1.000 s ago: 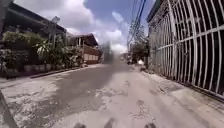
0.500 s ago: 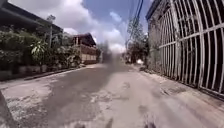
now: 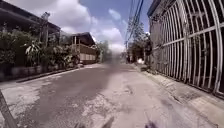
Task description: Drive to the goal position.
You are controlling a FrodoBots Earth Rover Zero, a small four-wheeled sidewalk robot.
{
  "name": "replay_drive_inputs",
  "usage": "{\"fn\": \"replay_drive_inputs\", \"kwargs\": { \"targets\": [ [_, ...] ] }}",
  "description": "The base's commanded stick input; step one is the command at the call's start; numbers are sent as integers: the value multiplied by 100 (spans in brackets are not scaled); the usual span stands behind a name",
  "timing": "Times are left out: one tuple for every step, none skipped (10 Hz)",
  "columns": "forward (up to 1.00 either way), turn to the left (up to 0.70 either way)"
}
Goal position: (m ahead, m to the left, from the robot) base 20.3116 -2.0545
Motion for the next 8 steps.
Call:
{"fn": "replay_drive_inputs", "kwargs": {
  "targets": [
    [0,0],
    [0,0],
    [0,0],
    [0,0],
    [12,0],
    [44,0],
    [45,0],
    [45,0]
  ]
}}
